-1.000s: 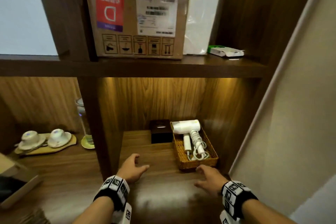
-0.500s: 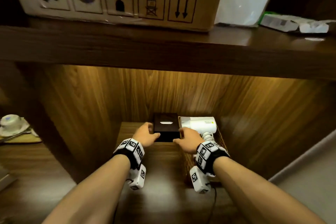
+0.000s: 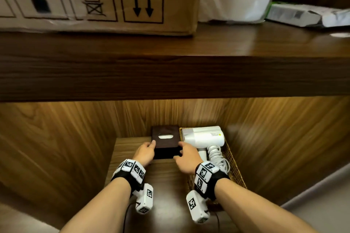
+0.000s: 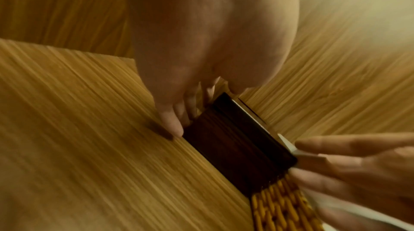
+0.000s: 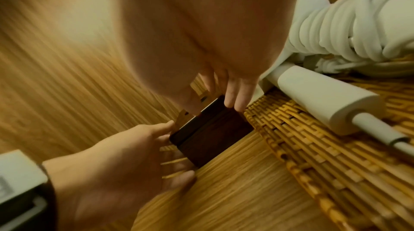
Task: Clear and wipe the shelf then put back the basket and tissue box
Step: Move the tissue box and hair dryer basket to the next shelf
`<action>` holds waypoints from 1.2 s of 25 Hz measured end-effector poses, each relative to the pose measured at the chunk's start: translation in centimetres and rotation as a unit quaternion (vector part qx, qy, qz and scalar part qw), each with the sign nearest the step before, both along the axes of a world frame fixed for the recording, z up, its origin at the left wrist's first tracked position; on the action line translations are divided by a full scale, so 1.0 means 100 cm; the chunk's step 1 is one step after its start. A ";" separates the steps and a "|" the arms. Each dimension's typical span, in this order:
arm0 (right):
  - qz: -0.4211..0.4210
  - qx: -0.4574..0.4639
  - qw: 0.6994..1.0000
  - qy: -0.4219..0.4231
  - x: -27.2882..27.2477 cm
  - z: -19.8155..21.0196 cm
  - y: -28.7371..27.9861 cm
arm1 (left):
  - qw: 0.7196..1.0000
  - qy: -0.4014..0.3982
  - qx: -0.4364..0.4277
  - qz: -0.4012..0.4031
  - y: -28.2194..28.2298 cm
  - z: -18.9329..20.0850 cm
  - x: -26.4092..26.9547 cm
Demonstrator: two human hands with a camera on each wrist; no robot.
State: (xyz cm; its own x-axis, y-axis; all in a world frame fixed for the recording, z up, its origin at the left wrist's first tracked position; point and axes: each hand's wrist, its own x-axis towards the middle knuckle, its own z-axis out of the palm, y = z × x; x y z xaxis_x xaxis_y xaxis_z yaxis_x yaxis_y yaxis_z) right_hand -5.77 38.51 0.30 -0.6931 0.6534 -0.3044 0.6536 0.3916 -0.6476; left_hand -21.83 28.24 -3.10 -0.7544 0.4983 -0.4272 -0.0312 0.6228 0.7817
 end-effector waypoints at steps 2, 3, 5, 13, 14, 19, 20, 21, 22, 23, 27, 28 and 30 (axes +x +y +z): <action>-0.019 -0.056 0.998 0.024 0.002 -0.001 0.004 | 0.998 -0.050 0.025 0.041 0.002 -0.003 0.001; -0.027 -0.082 0.996 0.033 0.002 -0.003 0.006 | 0.997 -0.060 0.025 0.048 0.001 -0.004 0.002; -0.040 -0.104 0.993 0.047 0.000 -0.013 0.011 | 0.996 -0.069 0.022 0.060 -0.001 -0.008 0.003; -0.073 -0.152 0.985 0.033 -0.003 -0.001 0.016 | 0.983 -0.117 0.095 0.107 0.003 0.000 0.020; -0.075 -0.156 0.984 0.032 -0.006 -0.008 0.013 | 0.978 -0.136 0.110 0.114 0.001 0.003 0.017; -0.063 -0.090 0.994 0.014 -0.016 0.005 0.000 | 0.988 -0.111 0.078 0.073 -0.005 -0.004 0.005; -0.063 -0.073 0.995 0.005 -0.015 0.005 0.003 | 0.995 -0.071 0.042 0.052 -0.005 -0.005 0.006; -0.066 -0.065 0.996 0.000 -0.014 0.007 0.003 | 0.999 -0.030 0.010 0.038 -0.004 -0.006 0.007; -0.067 -0.058 0.996 -0.003 -0.013 0.007 0.004 | 0.999 -0.002 -0.013 0.030 -0.004 -0.005 0.010; -0.064 -0.057 0.996 -0.004 -0.011 0.008 0.004 | 0.999 0.009 -0.024 0.025 -0.003 -0.006 0.012; -0.063 -0.041 0.997 -0.008 -0.006 0.011 0.004 | 0.999 0.012 -0.039 0.008 0.005 -0.017 0.019; -0.063 -0.034 0.997 -0.011 -0.005 0.012 0.005 | 0.999 0.018 -0.043 0.006 0.009 -0.021 0.018; -0.066 -0.022 0.997 -0.019 -0.006 0.014 0.006 | 0.998 0.029 -0.052 0.005 0.013 -0.026 0.018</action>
State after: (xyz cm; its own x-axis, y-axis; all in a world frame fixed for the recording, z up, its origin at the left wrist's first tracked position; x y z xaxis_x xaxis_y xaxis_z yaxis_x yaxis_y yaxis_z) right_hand -6.40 39.09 1.71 -0.5900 0.7231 -0.3592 0.7215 0.2725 -0.6365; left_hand -20.08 29.58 -5.66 -0.7836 0.4467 -0.4318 0.0059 0.7004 0.7138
